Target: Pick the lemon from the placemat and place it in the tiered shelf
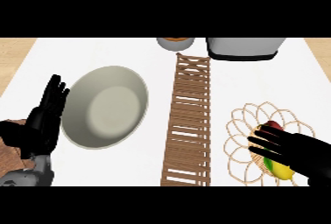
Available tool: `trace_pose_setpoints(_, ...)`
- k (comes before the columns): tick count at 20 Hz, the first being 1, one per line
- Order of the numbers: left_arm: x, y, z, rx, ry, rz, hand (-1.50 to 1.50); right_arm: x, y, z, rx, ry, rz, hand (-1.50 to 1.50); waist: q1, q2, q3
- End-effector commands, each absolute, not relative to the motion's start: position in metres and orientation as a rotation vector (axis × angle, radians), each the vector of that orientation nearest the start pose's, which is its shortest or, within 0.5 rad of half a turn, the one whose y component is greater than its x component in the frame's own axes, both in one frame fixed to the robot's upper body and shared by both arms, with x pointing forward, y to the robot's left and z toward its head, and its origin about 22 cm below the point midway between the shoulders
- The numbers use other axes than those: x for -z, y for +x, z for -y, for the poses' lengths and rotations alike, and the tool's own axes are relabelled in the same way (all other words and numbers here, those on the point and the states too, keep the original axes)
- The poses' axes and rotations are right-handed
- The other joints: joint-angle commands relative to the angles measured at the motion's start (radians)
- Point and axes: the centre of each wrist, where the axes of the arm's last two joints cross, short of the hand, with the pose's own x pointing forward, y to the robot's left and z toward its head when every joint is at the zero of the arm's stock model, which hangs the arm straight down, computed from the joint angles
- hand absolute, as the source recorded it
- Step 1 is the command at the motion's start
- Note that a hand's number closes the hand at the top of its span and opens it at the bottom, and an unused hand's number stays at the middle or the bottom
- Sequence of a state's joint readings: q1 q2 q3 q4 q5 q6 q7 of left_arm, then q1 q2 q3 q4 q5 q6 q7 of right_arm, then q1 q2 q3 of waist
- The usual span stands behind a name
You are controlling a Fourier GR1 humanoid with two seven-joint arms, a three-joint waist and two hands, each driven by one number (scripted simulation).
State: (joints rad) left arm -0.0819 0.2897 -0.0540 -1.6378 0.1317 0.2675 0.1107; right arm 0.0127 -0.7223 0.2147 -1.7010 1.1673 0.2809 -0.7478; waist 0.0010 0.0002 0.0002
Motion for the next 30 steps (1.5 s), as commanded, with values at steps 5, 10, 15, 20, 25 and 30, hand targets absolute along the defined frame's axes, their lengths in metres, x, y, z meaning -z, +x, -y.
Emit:
trace_pose_setpoints(5, -0.053, 0.255, -0.262, -0.047, 0.246, 1.614, 0.00, -0.027, 0.237, 0.324, -2.186, -0.380, 1.415, -1.50, 0.002, 0.000, 0.000)
trace_pose_setpoints(10, -0.072, 0.259, -0.267, -0.030, 0.255, 1.612, 0.00, -0.014, 0.242, 0.325, -2.184, -0.380, 1.410, -1.50, 0.002, 0.000, 0.000)
trace_pose_setpoints(15, -0.062, 0.255, -0.274, -0.048, 0.246, 1.609, 0.00, -0.026, 0.241, 0.314, -2.206, -0.378, 1.324, -1.50, 0.000, -0.001, 0.000)
trace_pose_setpoints(20, -0.060, 0.267, -0.262, -0.056, 0.244, 1.605, 0.00, -0.002, 0.258, 0.317, -2.327, -0.402, 1.373, 1.50, 0.004, 0.001, 0.000)
trace_pose_setpoints(25, -0.043, 0.251, -0.263, -0.055, 0.252, 1.623, 0.00, -0.007, 0.243, 0.322, -2.309, -0.452, 1.526, 1.50, 0.000, -0.001, 0.000)
trace_pose_setpoints(30, -0.046, 0.242, -0.274, -0.041, 0.238, 1.597, 0.00, 0.009, 0.234, 0.312, -2.313, -0.230, 1.590, 1.50, 0.005, -0.001, 0.000)
